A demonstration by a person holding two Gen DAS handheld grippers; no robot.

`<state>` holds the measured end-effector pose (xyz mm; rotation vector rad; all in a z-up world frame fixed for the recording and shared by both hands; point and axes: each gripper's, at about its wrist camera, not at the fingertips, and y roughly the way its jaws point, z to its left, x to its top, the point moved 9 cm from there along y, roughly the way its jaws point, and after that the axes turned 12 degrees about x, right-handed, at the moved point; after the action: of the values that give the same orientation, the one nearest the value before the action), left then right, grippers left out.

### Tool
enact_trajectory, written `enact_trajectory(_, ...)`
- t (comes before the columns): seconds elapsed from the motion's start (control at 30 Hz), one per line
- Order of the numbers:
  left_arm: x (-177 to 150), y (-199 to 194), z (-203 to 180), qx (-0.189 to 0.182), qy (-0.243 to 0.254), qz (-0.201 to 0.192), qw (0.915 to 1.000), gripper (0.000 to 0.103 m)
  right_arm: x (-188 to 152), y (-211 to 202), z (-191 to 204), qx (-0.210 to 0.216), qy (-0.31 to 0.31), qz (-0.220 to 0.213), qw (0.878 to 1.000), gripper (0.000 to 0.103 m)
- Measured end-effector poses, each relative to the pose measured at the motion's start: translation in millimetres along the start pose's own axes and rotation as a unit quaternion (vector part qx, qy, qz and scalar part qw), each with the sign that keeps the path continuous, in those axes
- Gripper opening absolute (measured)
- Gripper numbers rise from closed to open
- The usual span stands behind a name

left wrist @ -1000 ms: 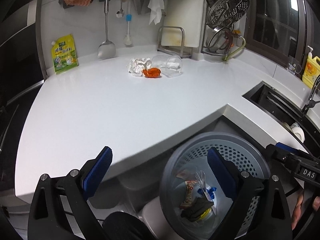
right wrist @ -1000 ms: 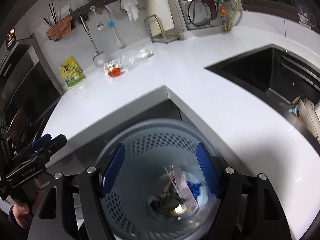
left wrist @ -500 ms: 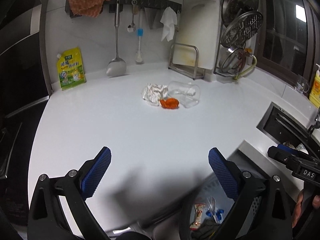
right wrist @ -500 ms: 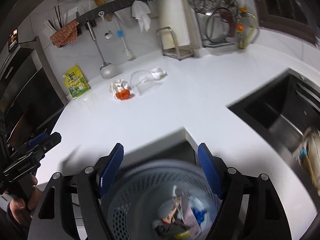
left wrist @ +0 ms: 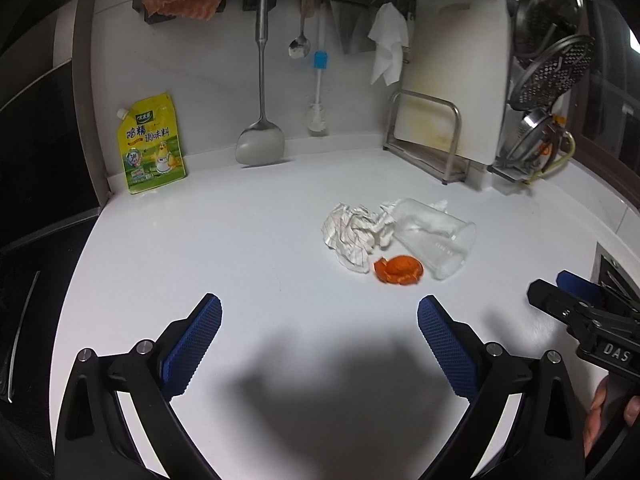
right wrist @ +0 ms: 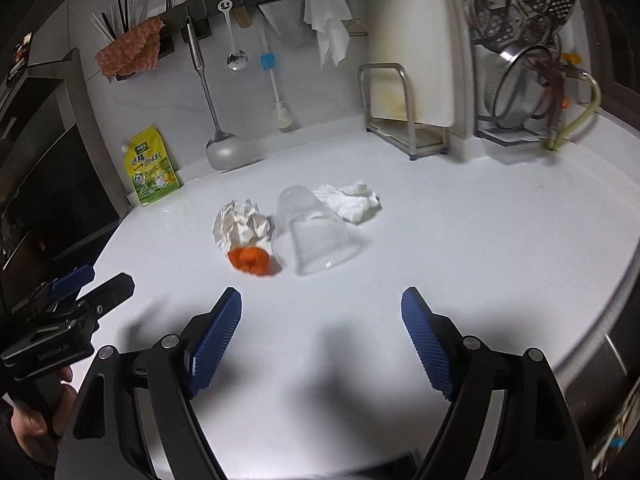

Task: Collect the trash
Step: 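Move both grippers back to the clear cup and orange peel, then grasp the clear plastic cup with the right gripper while the left grasps the orange peel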

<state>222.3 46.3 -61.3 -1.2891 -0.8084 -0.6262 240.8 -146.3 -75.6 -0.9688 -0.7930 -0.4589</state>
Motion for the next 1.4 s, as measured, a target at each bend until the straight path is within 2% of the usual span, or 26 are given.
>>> enact_trajectory(0.37,5,30,3,0.031,-0.007,0.017,0.9994,0.097,32,58,-4,0.005,-0.020,0.031,0.999,0.082)
enact_trajectory(0.9,1,45,-3,0.038,-0.009,0.042,0.9984,0.097,38,121,-8,-0.002,-0.046,0.093,0.995,0.082)
enact_trajectory(1.07,0,47,-9,0.039,-0.003,0.045,0.9982,0.097,40,125,-7,-0.002,-0.059,0.088,0.994,0.082)
enact_trajectory(1.17,0,49,-14,0.037,-0.003,0.049,0.9981,0.097,39,125,-9,0.000,-0.062,0.088,0.994,0.079)
enact_trajectory(1.2,0,49,-16,0.037,-0.003,0.050,0.9980,0.097,39,125,-9,0.002,-0.061,0.091,0.994,0.069)
enact_trajectory(1.23,0,49,-18,0.037,-0.004,0.051,0.9980,0.097,38,125,-9,0.005,-0.060,0.094,0.994,0.067)
enact_trajectory(1.4,4,49,-32,0.033,-0.005,0.053,0.9980,0.097,39,114,-14,0.016,-0.047,0.078,0.996,0.067)
